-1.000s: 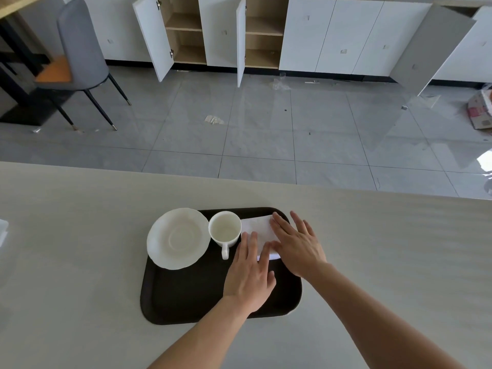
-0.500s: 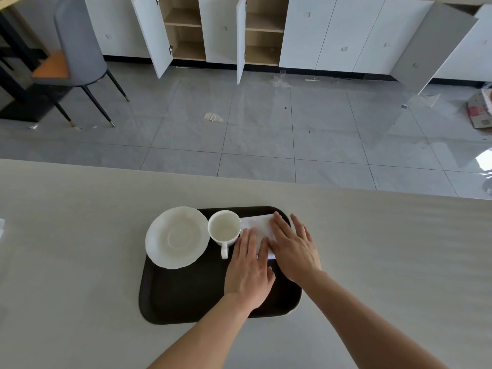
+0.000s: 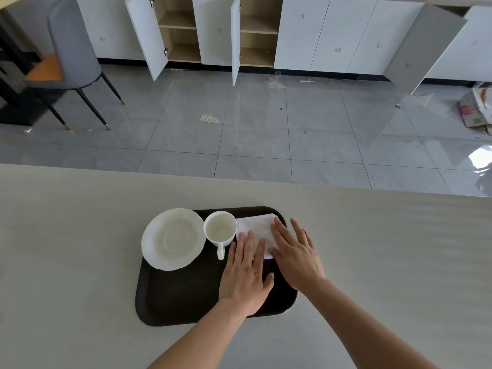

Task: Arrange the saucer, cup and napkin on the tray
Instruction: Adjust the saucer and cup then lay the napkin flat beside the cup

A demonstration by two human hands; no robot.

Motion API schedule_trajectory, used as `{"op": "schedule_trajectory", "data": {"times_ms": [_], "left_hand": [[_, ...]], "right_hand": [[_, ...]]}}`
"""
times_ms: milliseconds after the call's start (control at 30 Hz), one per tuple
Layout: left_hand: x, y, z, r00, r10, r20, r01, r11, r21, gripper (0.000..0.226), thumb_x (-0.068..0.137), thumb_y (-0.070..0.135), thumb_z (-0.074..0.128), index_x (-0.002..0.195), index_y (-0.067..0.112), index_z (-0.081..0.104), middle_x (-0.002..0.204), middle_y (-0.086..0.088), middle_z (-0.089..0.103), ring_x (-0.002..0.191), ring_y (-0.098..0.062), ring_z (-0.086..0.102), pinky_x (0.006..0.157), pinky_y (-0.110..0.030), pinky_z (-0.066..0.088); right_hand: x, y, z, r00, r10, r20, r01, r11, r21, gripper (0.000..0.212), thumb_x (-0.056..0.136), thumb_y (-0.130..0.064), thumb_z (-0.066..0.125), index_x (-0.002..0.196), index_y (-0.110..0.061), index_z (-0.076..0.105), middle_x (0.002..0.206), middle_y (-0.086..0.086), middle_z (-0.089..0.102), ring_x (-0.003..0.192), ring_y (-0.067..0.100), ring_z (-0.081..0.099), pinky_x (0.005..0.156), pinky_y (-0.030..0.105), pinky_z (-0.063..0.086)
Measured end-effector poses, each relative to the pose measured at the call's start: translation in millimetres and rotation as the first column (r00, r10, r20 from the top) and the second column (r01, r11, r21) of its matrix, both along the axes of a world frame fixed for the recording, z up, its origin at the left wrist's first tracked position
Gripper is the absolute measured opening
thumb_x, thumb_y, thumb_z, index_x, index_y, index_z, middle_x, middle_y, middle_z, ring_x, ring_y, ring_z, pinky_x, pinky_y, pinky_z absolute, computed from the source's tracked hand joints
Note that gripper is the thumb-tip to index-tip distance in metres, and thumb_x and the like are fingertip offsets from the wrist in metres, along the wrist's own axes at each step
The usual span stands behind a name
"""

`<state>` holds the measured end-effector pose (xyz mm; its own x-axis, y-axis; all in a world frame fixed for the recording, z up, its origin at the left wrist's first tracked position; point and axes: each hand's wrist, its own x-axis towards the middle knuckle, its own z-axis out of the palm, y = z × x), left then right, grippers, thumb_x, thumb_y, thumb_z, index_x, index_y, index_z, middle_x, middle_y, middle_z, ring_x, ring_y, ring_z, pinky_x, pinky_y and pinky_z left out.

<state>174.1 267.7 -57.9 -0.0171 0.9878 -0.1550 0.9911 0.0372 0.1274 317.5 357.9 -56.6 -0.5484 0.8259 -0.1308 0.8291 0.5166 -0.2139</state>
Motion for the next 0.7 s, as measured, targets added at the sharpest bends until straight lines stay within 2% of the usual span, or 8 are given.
{"op": "schedule_trajectory", "data": {"times_ms": [100,167,333,433,533,700], "left_hand": [[2.1,-9.4,3.5,1.0,-0.017,0.0,0.017,0.999,0.032,0.076,0.095,0.056,0.023,0.156,0.014,0.003,0.163,-0.019,-0.006,0.15,-0.036,-0.012,0.122,-0.051,0.009],[1.4,-14.9,2.8,1.0,-0.018,-0.003,0.018,0.999,0.03,0.075,0.096,0.055,0.025,0.156,0.013,0.007,0.163,-0.019,-0.002,0.15,-0.037,-0.009,0.122,-0.051,0.01],[-4.2,-19.3,-7.0,0.999,-0.041,-0.015,0.041,0.999,-0.019,0.078,0.095,0.058,0.016,0.154,0.013,-0.007,0.161,-0.017,-0.019,0.147,-0.034,-0.024,0.122,-0.049,-0.004],[-4.5,-17.8,-9.2,0.999,-0.041,-0.015,0.04,0.998,-0.041,0.08,0.094,0.06,0.013,0.153,0.013,-0.013,0.159,-0.016,-0.026,0.144,-0.032,-0.031,0.121,-0.047,-0.009],[-3.2,-16.1,-6.5,1.0,-0.024,-0.008,0.023,0.998,-0.054,0.08,0.094,0.059,0.016,0.153,0.015,-0.014,0.16,-0.015,-0.025,0.144,-0.031,-0.031,0.121,-0.046,-0.009],[-2.6,-12.9,10.4,1.0,-0.021,-0.014,0.021,0.999,-0.031,0.076,0.097,0.053,0.024,0.154,0.013,-0.007,0.163,-0.017,-0.013,0.15,-0.033,-0.016,0.122,-0.046,-0.002]], "right_hand": [[6.4,-10.1,1.5,0.995,-0.011,-0.096,0.016,0.998,0.054,0.051,0.101,-0.038,0.044,0.15,-0.02,0.041,0.162,-0.007,0.03,0.152,0.026,0.018,0.12,0.044,0.026],[9.2,-14.7,1.1,0.995,-0.014,-0.097,0.02,0.998,0.063,0.048,0.102,-0.035,0.044,0.148,-0.02,0.045,0.161,-0.008,0.034,0.152,0.026,0.021,0.12,0.045,0.029],[9.6,-20.8,-1.7,0.999,0.005,0.051,-0.006,1.0,0.025,0.055,0.103,-0.039,0.031,0.156,-0.024,0.026,0.166,-0.012,0.014,0.155,0.025,0.004,0.124,0.043,0.008],[7.5,-23.2,-1.3,0.996,0.004,0.085,-0.005,1.0,0.016,0.057,0.103,-0.039,0.032,0.157,-0.024,0.021,0.167,-0.013,0.008,0.155,0.026,0.0,0.122,0.043,0.003],[6.2,-23.4,0.0,0.995,0.001,0.103,-0.001,1.0,0.0,0.059,0.102,-0.038,0.031,0.158,-0.024,0.018,0.168,-0.012,0.005,0.155,0.027,-0.003,0.123,0.044,0.004],[-1.1,-25.8,11.8,0.998,-0.051,0.04,0.051,0.999,-0.017,0.056,0.102,-0.044,0.034,0.155,-0.024,0.029,0.167,-0.008,0.016,0.155,0.025,0.005,0.124,0.042,0.013]]}}
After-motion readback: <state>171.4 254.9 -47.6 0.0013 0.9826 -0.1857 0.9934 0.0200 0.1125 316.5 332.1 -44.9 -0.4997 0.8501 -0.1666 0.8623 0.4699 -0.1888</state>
